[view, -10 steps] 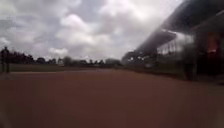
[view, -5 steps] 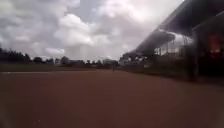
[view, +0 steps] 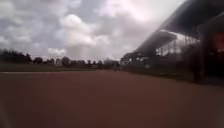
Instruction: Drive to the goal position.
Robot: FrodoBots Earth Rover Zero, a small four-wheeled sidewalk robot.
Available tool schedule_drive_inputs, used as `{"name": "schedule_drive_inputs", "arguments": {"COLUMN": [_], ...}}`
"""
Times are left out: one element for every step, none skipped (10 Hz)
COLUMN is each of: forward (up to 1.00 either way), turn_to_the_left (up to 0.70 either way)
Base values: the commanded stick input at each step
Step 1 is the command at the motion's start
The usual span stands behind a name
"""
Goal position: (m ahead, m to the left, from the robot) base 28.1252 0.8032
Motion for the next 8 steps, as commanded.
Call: {"name": "schedule_drive_inputs", "arguments": {"forward": [0.70, 0.70, 0.70, 0.70, 0.70, 0.70, 0.70, 0.70], "turn_to_the_left": [0.00, 0.00, 0.00, 0.00, 0.00, 0.00, 0.00, 0.00]}}
